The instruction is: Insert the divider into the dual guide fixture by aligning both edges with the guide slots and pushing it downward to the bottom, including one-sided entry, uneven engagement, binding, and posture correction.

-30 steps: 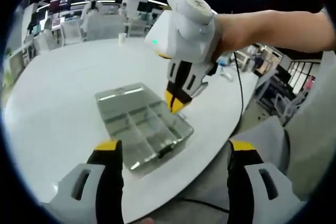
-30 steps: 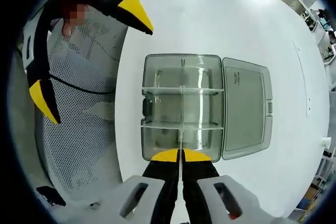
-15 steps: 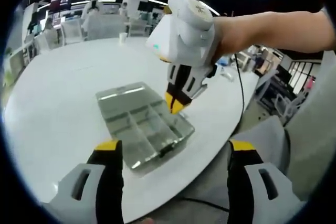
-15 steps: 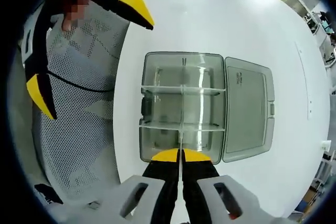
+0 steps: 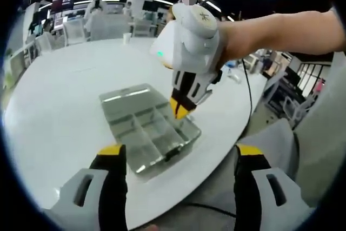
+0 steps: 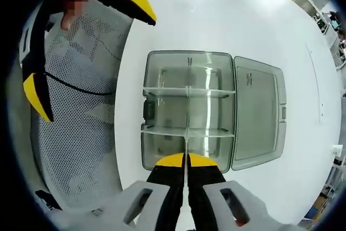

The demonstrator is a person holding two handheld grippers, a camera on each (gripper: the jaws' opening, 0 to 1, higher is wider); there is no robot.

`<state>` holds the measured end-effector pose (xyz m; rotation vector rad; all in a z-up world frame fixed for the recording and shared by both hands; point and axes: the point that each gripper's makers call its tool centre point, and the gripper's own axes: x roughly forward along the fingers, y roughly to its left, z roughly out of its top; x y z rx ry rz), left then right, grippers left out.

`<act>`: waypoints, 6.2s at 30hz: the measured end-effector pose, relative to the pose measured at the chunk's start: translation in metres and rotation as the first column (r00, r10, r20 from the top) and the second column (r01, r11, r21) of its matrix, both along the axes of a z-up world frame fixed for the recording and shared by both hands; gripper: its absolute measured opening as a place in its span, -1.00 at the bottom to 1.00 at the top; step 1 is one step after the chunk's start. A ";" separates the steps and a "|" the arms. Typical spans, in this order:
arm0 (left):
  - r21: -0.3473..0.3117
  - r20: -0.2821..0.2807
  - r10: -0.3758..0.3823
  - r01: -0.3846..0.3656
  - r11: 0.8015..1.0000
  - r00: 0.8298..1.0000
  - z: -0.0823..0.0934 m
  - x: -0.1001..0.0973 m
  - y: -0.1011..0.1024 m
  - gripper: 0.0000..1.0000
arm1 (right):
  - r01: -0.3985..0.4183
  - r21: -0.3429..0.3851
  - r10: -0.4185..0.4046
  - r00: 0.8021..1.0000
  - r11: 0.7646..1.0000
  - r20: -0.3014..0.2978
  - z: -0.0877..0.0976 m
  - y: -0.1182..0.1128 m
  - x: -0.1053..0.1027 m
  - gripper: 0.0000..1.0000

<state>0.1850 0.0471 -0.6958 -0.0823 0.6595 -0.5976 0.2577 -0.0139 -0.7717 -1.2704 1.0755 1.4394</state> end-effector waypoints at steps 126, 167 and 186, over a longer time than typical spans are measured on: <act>0.053 -0.025 -0.019 0.020 0.998 1.000 0.000 -0.016 0.016 0.59 | 0.202 0.349 -0.210 0.978 0.915 -0.015 -0.004 -0.005 0.003 -0.18; 0.090 -0.040 -0.023 0.027 0.996 0.999 -0.004 -0.027 0.024 0.59 | 0.382 0.605 -0.352 0.920 0.698 -0.174 0.057 0.014 -0.036 0.22; 0.101 -0.038 -0.027 0.031 0.994 0.999 -0.003 -0.033 0.027 0.59 | 0.452 0.667 -0.412 0.881 0.592 -0.231 0.078 0.015 -0.039 0.29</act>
